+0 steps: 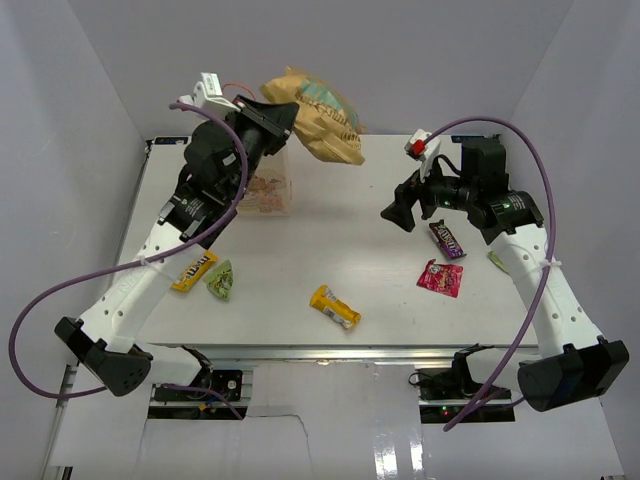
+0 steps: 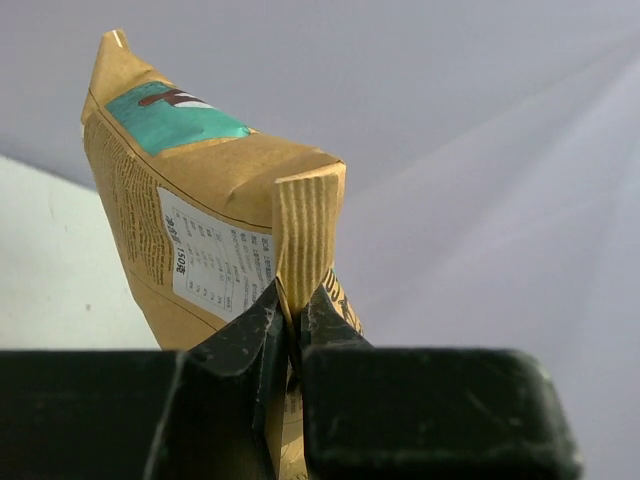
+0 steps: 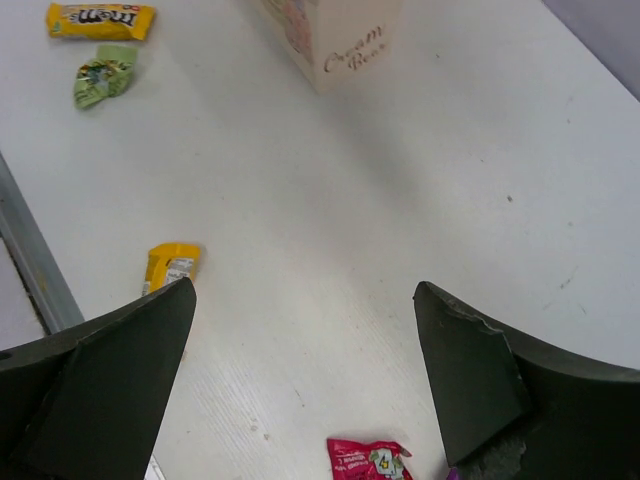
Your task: Place the snacks into the paper bag
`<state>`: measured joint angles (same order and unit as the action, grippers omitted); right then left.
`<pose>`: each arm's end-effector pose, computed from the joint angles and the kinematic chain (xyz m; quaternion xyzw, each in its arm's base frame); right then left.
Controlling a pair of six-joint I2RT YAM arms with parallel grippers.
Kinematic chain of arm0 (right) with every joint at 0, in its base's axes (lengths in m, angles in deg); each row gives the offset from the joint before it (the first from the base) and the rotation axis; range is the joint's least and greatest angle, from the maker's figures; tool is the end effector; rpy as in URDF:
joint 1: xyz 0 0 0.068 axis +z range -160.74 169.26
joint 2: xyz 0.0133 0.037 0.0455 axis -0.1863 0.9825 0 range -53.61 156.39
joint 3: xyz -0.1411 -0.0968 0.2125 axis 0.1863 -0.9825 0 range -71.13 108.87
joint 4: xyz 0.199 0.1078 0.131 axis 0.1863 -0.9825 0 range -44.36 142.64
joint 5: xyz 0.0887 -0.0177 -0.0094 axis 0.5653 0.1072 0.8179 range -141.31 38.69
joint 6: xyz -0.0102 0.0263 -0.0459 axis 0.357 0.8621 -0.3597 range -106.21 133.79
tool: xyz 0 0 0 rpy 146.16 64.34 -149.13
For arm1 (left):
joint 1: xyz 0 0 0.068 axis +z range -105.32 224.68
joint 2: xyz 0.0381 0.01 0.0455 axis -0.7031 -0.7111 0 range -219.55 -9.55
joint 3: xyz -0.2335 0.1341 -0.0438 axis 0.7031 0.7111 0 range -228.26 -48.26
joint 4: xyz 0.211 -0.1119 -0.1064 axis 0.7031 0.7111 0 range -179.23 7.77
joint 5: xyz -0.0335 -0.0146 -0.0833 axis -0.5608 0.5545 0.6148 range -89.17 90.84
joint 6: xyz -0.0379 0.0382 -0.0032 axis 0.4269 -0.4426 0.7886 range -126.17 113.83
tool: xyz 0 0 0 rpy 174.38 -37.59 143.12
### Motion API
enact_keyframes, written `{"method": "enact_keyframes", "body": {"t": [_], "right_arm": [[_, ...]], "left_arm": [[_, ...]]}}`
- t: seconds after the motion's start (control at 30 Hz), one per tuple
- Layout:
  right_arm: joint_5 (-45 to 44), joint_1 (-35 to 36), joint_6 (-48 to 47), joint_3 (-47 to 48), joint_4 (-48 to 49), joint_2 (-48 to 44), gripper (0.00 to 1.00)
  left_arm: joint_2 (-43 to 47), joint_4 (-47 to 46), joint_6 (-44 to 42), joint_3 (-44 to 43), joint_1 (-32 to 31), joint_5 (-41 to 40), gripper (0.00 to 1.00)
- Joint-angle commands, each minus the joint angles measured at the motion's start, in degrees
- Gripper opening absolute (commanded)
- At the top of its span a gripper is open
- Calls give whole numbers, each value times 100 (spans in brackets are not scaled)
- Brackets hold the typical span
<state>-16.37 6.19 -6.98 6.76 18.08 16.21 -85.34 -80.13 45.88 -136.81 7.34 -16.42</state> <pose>0.2384 0.0938 0.4092 -0.4116 0.7166 0.2383 0.5102 0.2360 -0.1668 0.4890 -0.1952 0.6569 -0.4342 0.5848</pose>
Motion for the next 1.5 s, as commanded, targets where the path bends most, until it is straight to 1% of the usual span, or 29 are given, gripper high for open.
{"method": "enact_keyframes", "body": {"t": [0.0,0.13,0.27,0.3,0.4,0.63,0.7,0.8,1.0,1.17,1.47], "right_arm": [[-478,-137,258,-150,371,-118,95],[-760,-295,311,-388,494,-127,95],[-848,-383,416,-625,626,-153,95],[-857,-409,425,-695,644,-153,95],[-910,-445,460,-801,732,-171,95],[-919,-489,504,-1003,855,-162,95],[-910,-489,513,-1003,873,-144,94],[-910,-489,531,-1039,899,-136,94],[-936,-489,531,-1161,925,-188,94],[-980,-497,513,-1258,934,-232,94],[-989,-498,548,-1364,1022,-206,94]], "left_arm": [[3,-5,-187,-618,166,-831,0],[-173,284,-187,-1408,333,-1209,0],[-296,601,-90,-1884,359,-1770,0],[-296,767,-12,-1928,359,-1868,0],[-252,891,120,-1964,359,-2079,0],[-155,927,147,-1894,429,-2212,0],[-182,970,191,-1902,552,-2038,0],[-287,1172,375,-2008,1051,-1712,0],[-542,1463,586,-2122,1615,-1009,0],[-700,1524,701,-2096,1801,-456,0],[-779,1559,841,-1990,1818,73,0]]}}
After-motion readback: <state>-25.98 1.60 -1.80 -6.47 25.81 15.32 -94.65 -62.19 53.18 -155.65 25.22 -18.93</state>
